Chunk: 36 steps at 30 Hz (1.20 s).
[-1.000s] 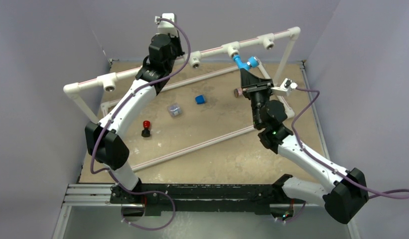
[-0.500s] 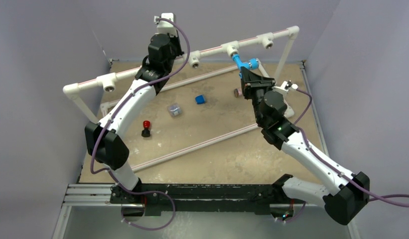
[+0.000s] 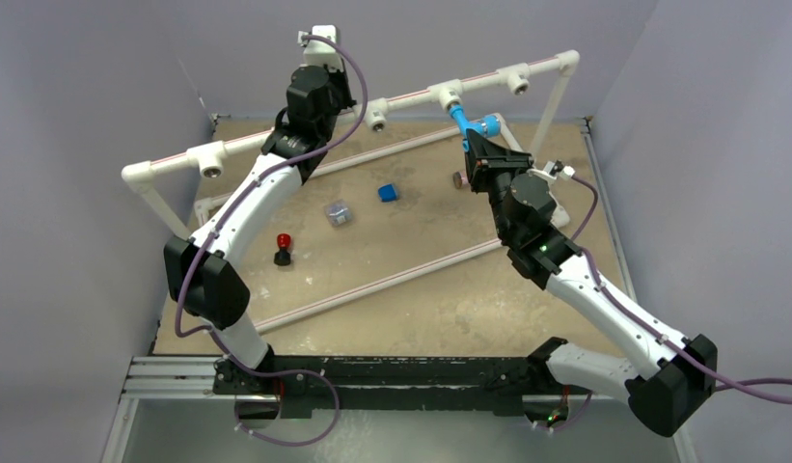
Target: Install the water faucets
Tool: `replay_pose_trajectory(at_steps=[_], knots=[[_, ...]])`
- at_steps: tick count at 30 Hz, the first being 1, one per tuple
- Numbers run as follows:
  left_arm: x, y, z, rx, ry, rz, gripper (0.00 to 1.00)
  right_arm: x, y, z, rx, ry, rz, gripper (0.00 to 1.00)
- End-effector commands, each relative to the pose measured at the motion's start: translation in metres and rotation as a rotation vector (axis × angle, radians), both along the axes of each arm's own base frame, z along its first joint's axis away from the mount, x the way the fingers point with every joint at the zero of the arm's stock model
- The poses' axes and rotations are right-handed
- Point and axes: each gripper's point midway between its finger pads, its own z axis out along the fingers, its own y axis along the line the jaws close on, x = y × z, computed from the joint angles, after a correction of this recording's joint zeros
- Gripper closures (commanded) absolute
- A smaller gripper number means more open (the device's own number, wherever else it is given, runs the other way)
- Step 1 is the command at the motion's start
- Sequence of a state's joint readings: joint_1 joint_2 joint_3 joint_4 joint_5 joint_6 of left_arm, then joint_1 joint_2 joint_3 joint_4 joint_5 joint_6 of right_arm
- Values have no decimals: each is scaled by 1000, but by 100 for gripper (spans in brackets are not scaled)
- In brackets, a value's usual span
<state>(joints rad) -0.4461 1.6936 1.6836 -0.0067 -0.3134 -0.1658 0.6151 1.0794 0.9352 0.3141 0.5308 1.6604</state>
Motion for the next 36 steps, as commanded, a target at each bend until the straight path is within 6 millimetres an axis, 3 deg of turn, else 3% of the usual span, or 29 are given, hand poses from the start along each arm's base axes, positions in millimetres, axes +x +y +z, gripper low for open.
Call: replay_pose_trajectory(at_steps=[1,4,15,22,31,36], knots=[[-27,-30,-72,112,222,-152,100,-5,17,20,38,-33,88,89],[-28,-30,-72,112,222,-153,100,-6,15,20,30,-37,77,83],[-27,-30,-72,112,222,-154,100,-6,13,18,25,-37,69,77],[-27,-30,-72,113,221,-153,100,-6,11,18,15,-41,60,64],[-27,-30,-72,115,221,-153,100,-7,8,19,8,-50,47,61],[-26,-29,-72,116,220,-145,100,-13,8,21,-34,-88,64,45]])
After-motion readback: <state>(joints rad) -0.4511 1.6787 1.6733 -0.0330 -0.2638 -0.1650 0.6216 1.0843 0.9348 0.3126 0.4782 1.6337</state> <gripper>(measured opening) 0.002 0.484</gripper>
